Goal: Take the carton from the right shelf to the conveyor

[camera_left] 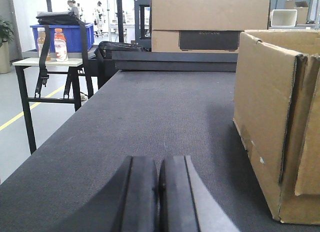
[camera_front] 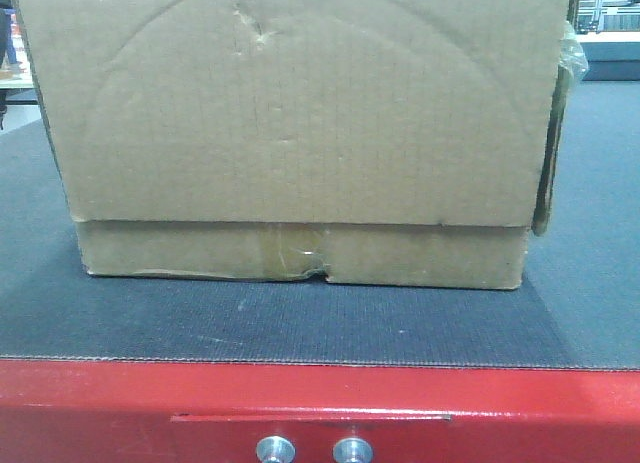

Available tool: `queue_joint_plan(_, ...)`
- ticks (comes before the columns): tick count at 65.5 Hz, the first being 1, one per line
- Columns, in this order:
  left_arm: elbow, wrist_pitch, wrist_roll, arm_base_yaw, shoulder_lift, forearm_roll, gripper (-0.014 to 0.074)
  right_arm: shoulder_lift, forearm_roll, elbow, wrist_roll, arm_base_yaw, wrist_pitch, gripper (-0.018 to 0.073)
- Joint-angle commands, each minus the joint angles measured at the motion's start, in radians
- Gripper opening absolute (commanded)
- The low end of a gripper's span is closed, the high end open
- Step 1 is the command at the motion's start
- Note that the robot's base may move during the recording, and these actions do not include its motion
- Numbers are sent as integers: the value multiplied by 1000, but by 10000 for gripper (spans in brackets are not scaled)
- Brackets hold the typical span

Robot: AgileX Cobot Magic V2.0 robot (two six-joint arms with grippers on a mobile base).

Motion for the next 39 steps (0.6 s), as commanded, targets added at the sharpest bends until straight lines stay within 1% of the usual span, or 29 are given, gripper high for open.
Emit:
queue_joint_plan(1,-1,-14,2,1,-4,0,13,-8,4,0,-7,-5,-28,-70)
queue_joint_plan(39,-1,-14,2,1,-4,0,13,-8,4,0,-7,-5,-28,-70)
